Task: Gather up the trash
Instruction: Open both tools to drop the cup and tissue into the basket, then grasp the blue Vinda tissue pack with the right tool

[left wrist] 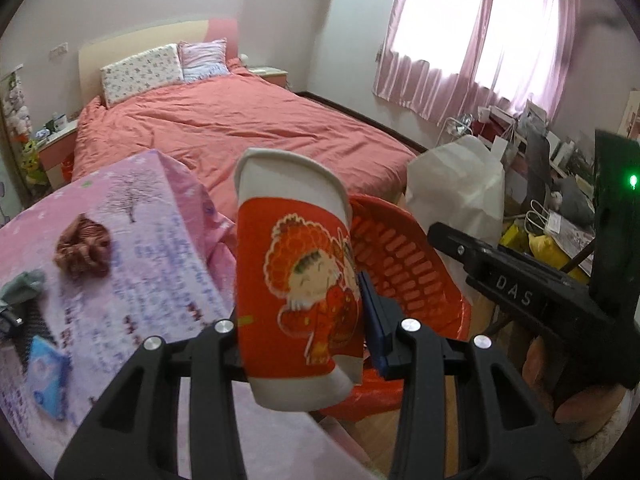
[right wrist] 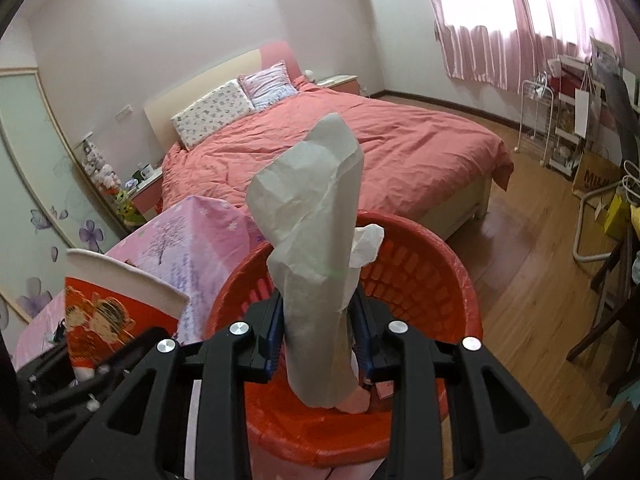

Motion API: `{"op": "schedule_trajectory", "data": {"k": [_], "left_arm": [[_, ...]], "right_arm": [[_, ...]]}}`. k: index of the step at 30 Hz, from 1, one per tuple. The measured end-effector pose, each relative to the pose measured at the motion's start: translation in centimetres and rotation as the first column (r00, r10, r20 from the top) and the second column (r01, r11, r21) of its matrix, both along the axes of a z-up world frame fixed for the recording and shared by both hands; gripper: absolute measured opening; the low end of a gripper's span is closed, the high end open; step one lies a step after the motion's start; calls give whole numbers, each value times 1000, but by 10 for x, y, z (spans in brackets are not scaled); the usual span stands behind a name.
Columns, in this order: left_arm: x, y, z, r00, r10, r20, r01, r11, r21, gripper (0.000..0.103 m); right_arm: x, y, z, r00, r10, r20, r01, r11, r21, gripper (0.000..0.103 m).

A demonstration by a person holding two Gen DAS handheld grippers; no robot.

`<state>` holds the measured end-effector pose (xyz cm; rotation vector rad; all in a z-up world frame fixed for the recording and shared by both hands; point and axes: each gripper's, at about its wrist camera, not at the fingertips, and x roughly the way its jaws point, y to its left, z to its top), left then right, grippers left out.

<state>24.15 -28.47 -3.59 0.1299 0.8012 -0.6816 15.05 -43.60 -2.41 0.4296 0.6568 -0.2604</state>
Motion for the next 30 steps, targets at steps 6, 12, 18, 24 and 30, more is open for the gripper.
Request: {"op": "schedule_trajectory", "data": {"k": [6, 12, 18, 24, 30], "left_arm": [[17, -12, -19, 1000, 4, -22, -3, 999, 44, 59], [23, 13, -27, 998, 60, 4, -60, 995, 81, 64], [19, 66, -24, 990, 132, 42, -136, 986, 100, 67], [22, 140, -16, 965, 254, 67, -260, 960, 101, 69], [27, 234, -17, 906, 416, 76, -423, 899, 112, 70]], "right_arm": [[7, -16, -14, 1000, -13, -19, 14, 999, 48, 60], [2, -16, -21, 999, -37, -39, 38, 999, 38, 63], [0, 5, -15, 999, -21, -49, 19, 999, -45, 69], [3, 46, -8, 998, 44, -43, -48, 994, -97, 73], [9, 99, -13, 989, 139, -49, -143, 986, -81, 73]]}}
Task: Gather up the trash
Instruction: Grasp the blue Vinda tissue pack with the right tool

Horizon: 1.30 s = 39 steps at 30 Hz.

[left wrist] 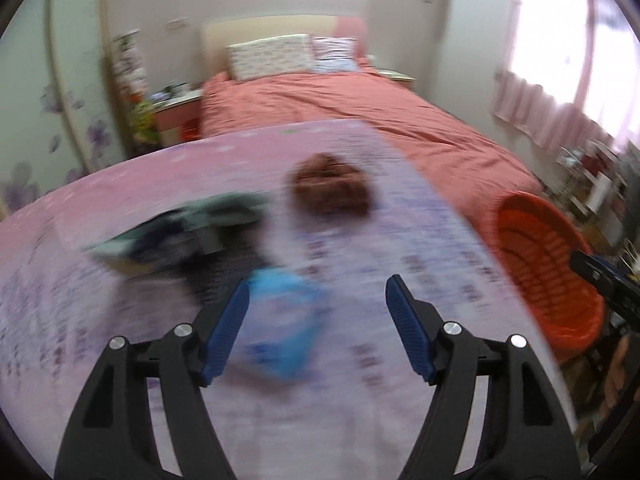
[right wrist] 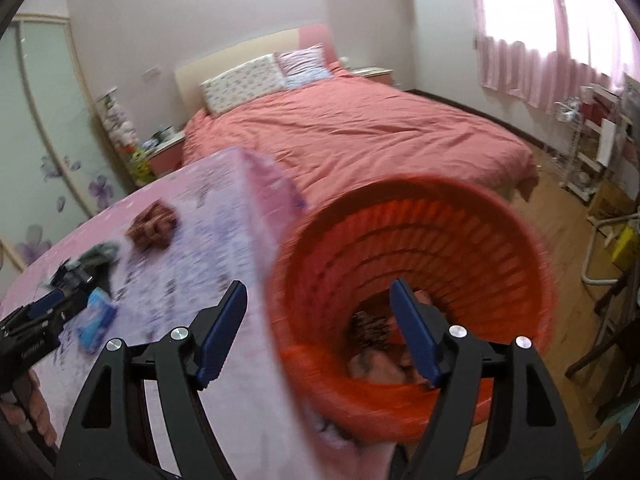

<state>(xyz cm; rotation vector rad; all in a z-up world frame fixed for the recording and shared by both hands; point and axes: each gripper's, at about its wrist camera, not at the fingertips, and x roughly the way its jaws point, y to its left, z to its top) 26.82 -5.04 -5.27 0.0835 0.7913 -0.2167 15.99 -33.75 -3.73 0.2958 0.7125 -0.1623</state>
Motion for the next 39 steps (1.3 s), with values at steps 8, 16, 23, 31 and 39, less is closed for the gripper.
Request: {"op": "schedule_trajectory", "data": {"k": [8, 16, 23, 31, 39], "left_arm": [[-5, 114, -7, 980, 200, -13, -200, 980, 18, 70], [-15, 179, -14, 960, 280, -18, -280, 960, 2, 73], [-17, 199, -23, 955, 294, -43, -296, 955, -36, 73], [-12, 201, -25, 959, 279, -54, -282, 957, -63, 73], [-8, 185, -24, 963, 263, -53, -267, 961, -74, 73]], "right_arm": [[26, 97, -7, 984, 178, -29, -177, 983, 45, 73], [53, 189, -11, 958, 279, -63, -276, 960, 53, 73], [78, 227, -24, 965, 224, -135, -223, 975, 20, 73], [77, 227, -31, 969, 195, -149, -198, 980, -9, 61], [65, 196, -31, 976, 165, -139, -172, 984, -43, 59]]}}
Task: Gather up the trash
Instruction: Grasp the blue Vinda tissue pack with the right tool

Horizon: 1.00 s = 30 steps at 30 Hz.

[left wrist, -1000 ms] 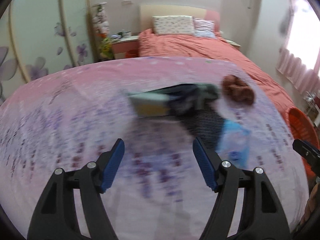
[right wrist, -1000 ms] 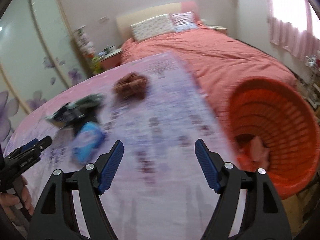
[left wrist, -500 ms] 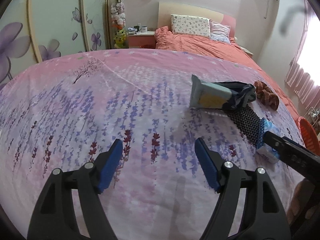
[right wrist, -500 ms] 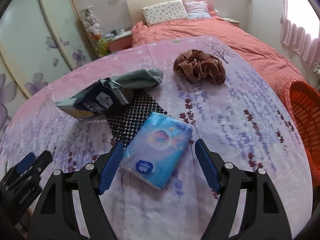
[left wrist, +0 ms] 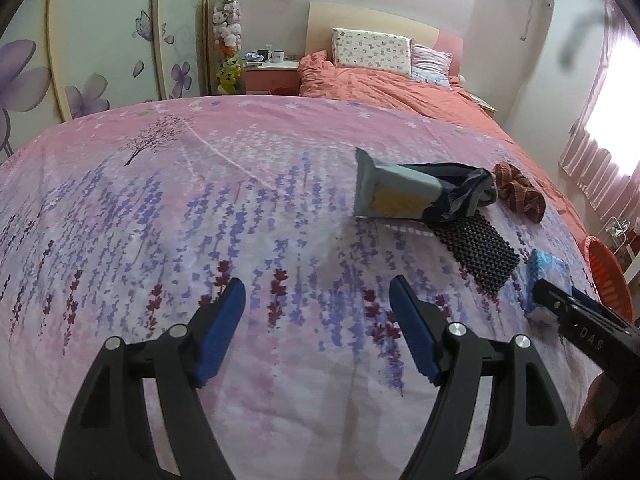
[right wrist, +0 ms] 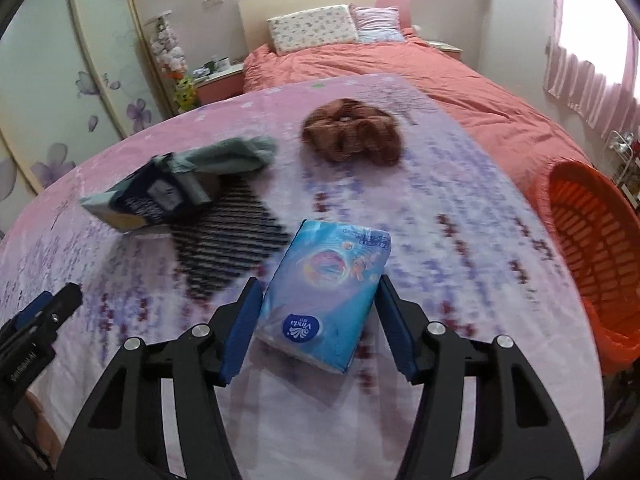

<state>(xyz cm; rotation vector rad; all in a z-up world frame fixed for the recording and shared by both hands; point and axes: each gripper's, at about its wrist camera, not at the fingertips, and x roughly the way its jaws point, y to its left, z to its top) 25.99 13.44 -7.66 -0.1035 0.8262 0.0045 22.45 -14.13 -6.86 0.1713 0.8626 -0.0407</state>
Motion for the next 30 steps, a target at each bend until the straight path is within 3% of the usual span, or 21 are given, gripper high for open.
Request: {"op": "schedule_trajectory", "data": {"k": [6, 11, 18, 25, 30], "left_arm": [[6, -8, 6, 1000, 0, 16, 0, 1000, -12, 75], [16, -15, 19, 999, -5, 53, 6, 1000, -28, 77], [53, -16, 34, 997, 41, 61, -38, 998, -40, 76], [89, -13, 34, 996, 91, 7, -91, 996, 2, 63], [86, -15, 21, 997, 30, -72, -29, 999, 16, 50]], "right_arm": [[5, -16, -1, 999, -37, -13, 38, 998, 58, 69], [7, -8, -6, 1000, -17, -19, 17, 1000, -17, 66], [8, -9, -7, 1000, -17, -20, 17, 1000, -22, 65], [8, -8, -8, 1000, -17, -21, 16, 1000, -23, 66], [8, -10, -9, 1000, -15, -21, 15, 1000, -20, 67]]}}
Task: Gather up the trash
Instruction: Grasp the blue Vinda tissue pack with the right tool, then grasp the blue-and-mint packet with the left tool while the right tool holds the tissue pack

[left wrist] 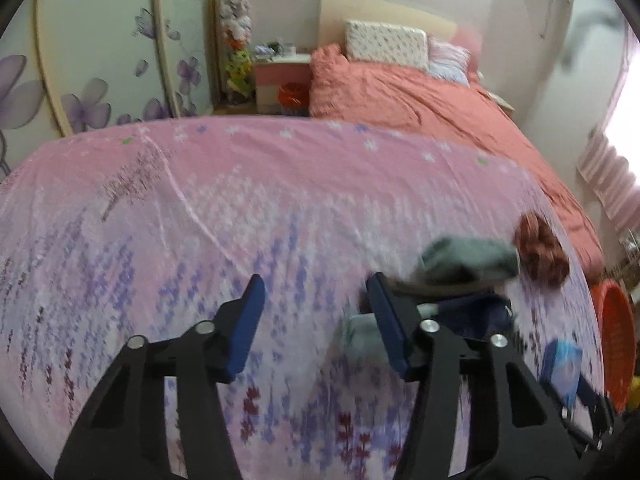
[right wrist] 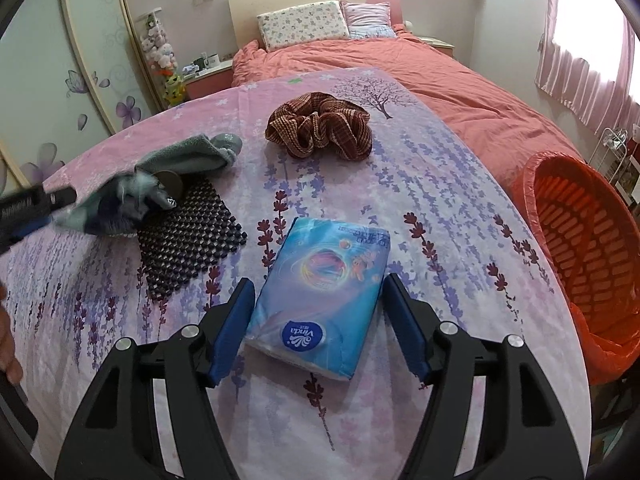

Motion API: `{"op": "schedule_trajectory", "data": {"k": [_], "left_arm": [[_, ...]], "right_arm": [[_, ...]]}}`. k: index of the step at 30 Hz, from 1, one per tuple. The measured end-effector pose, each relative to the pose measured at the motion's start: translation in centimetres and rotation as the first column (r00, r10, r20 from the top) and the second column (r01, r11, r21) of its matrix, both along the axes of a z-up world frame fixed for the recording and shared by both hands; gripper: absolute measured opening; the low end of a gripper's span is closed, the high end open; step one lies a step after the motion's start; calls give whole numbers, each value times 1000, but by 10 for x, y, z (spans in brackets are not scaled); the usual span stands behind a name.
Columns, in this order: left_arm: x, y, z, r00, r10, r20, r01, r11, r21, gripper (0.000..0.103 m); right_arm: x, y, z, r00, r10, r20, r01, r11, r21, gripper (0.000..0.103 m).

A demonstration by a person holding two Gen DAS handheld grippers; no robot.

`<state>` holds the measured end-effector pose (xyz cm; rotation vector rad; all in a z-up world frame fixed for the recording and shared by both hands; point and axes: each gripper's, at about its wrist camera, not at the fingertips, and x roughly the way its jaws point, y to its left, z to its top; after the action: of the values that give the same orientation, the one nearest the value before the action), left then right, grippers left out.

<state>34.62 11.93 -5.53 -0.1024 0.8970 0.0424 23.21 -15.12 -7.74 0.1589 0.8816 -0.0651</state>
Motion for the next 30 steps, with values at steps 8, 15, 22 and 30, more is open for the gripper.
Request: {"op": "schedule_trajectory", "data": {"k": [8, 15, 22, 30], "left_arm": [[-43, -14, -16, 989, -147, -27, 146, 988, -56, 52], [-45, -21, -12, 994, -104, 17, 105, 993, -53, 74], [-47, -13, -12, 995, -78, 56, 79, 997, -17, 69], [-19, -5, -10, 999, -48, 25, 46, 996, 83, 64]], "right_arm": [[-1, 0, -1, 1000, 2, 0, -2, 1000, 4, 68], [-2, 0, -1, 1000, 3, 2, -3, 1000, 14, 68], [-2, 1, -2, 1000, 6, -1, -6, 1000, 8, 69], [-2, 1, -2, 1000, 7, -2, -7, 1000, 3, 69]]}}
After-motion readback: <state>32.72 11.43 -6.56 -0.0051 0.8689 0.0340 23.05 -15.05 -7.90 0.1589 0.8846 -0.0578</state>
